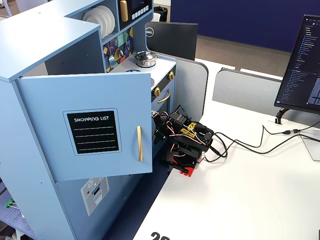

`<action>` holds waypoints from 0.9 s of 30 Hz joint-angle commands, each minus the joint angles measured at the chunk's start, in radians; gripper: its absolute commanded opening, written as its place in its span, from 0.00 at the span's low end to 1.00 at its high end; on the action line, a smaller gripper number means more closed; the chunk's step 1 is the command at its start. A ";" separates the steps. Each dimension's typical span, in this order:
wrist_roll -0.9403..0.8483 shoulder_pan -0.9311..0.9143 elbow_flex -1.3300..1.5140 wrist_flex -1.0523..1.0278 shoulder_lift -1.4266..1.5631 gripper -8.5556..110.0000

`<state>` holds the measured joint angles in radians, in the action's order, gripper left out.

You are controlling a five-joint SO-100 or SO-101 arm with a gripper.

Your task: Pick up the green pineapple from the left cabinet and place it in the gray recipient

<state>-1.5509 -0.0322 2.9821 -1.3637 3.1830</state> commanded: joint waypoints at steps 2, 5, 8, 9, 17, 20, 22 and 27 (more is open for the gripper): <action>0.040 -0.061 0.020 -0.166 -0.005 0.07; 0.041 -0.061 0.020 -0.166 -0.005 0.07; 0.040 -0.060 0.020 -0.166 -0.005 0.07; 0.040 -0.060 0.020 -0.166 -0.005 0.07; 0.083 0.193 -0.026 0.014 -0.008 0.07; 0.198 0.503 -0.110 0.414 -0.028 0.07; 0.164 0.669 -0.173 0.730 -0.092 0.07; 0.055 0.893 -0.397 1.121 -0.331 0.10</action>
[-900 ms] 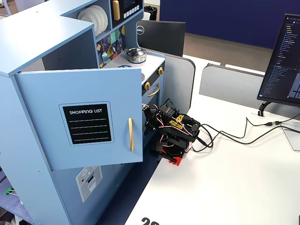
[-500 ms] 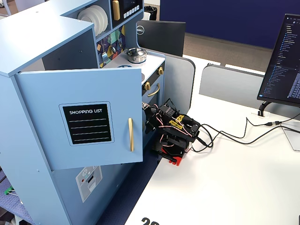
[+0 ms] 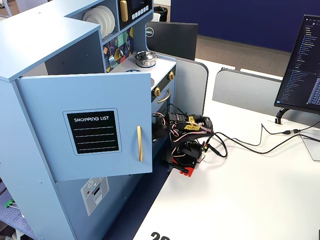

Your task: Pick up the green pineapple from the left cabinet and place it in the gray recipient

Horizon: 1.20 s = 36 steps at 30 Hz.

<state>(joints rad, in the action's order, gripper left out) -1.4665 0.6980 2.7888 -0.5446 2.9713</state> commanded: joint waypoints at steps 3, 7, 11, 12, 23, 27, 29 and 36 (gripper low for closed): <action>-0.012 0.175 -0.333 0.456 -0.279 0.20; -0.025 0.167 -0.443 0.555 -0.416 0.29; -0.051 0.169 -0.502 0.607 -0.497 0.32; -0.054 0.166 -0.515 0.617 -0.514 0.32; -0.095 0.094 -0.638 0.707 -0.726 0.38; -0.109 0.084 -0.699 0.730 -0.805 0.38; -0.123 0.089 -0.719 0.738 -0.833 0.38; -0.158 0.109 -0.775 0.741 -0.910 0.37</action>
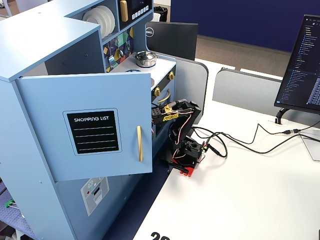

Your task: Pick up the green pineapple from the left cabinet and place it in the gray recipient

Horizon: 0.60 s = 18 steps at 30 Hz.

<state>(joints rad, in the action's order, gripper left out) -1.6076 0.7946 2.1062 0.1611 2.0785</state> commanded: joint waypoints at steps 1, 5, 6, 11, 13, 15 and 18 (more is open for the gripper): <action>-0.018 0.012 -0.103 0.040 -0.029 0.37; -0.018 0.009 -0.152 0.051 -0.087 0.37; -0.018 0.006 -0.169 0.051 -0.103 0.37; -0.017 0.006 -0.249 0.051 -0.183 0.36; -0.021 0.014 -0.270 0.055 -0.209 0.36; -0.028 0.021 -0.282 0.066 -0.230 0.36; -0.032 0.026 -0.301 0.069 -0.261 0.35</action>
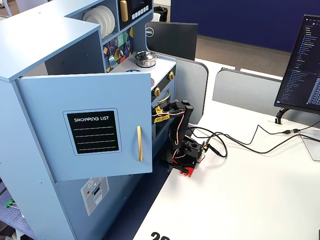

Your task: Pick up the green pineapple from the left cabinet and place it in the gray recipient

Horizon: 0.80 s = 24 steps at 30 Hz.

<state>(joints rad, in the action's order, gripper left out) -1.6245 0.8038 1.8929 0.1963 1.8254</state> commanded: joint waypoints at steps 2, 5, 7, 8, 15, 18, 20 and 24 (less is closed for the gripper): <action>-0.014 0.015 -0.109 0.032 -0.032 0.35; -0.015 0.011 -0.149 0.032 -0.069 0.32; -0.026 0.014 -0.167 0.028 -0.086 0.25; -0.035 0.020 -0.172 0.025 -0.089 0.21; -0.095 0.041 -0.186 0.018 -0.084 0.07; -0.130 0.071 -0.172 -0.005 -0.009 0.07; -0.149 0.097 -0.127 -0.009 0.083 0.07; -0.161 0.129 0.020 -0.041 0.336 0.07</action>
<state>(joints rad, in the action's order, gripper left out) -1.7641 0.9066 1.8577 0.1703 1.9113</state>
